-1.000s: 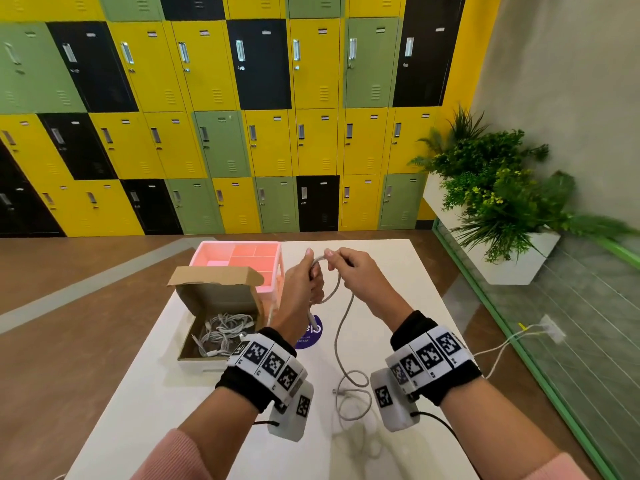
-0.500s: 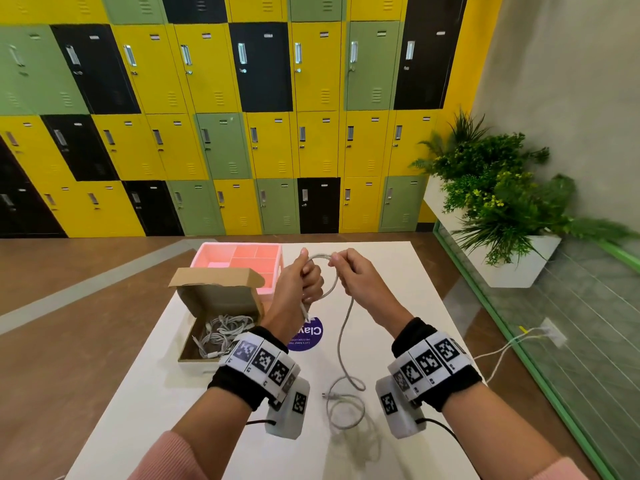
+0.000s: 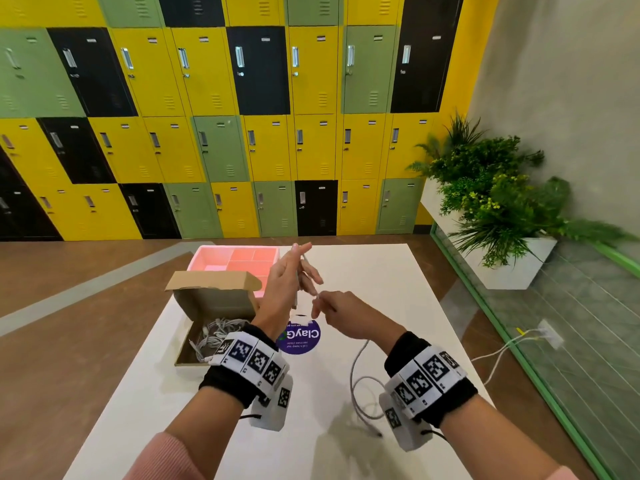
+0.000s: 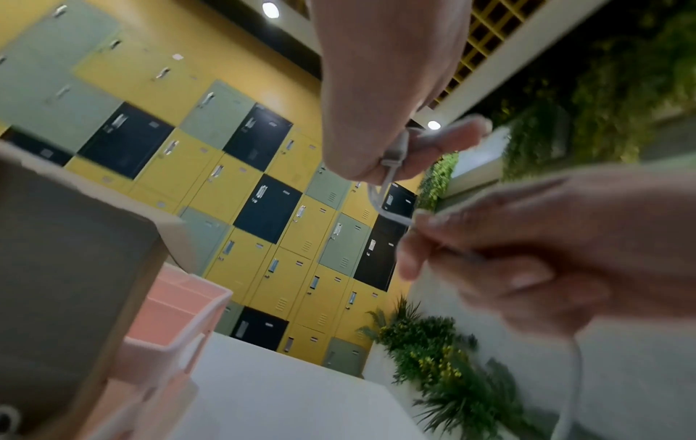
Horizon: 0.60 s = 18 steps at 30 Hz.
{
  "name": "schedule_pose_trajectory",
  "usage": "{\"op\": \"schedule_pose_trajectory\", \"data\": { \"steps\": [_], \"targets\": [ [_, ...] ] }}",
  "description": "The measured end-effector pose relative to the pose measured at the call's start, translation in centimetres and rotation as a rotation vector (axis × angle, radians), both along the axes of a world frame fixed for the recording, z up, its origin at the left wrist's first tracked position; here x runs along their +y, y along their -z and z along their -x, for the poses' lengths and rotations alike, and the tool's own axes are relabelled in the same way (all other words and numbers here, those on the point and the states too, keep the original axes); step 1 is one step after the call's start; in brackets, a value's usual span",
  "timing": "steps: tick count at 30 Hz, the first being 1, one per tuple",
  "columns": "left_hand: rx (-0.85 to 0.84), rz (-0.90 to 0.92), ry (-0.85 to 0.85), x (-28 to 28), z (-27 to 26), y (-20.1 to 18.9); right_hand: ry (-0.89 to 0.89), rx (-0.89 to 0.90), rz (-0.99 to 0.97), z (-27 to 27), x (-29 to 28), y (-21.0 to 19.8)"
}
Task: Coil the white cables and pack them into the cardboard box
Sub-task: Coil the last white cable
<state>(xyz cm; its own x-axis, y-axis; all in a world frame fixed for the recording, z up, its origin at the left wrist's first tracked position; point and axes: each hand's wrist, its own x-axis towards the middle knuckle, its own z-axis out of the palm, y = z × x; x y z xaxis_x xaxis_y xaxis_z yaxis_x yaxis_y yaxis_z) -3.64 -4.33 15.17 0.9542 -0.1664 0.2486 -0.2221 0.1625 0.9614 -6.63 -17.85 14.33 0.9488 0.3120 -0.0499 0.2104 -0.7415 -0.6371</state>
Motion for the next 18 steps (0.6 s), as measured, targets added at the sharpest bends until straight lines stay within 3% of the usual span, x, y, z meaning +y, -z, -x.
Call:
{"op": "schedule_pose_trajectory", "data": {
  "steps": [6, 11, 15, 18],
  "targets": [
    [-0.015, -0.117, -0.004, 0.2, -0.4, 1.0, -0.118, -0.042, 0.144, 0.3, -0.2, -1.7],
    [-0.075, -0.562, -0.060, 0.5, -0.8, 2.2, -0.105, -0.157, 0.163, -0.4, -1.0, -2.3],
    [-0.067, -0.684, 0.038, 0.2, -0.2, 1.9, 0.001, -0.237, 0.041, -0.9, -1.2, -2.1],
    [-0.036, -0.652, 0.094, 0.0, -0.2, 2.0, 0.055, -0.293, -0.099, -0.8, -1.4, -2.2]
  ]
}}
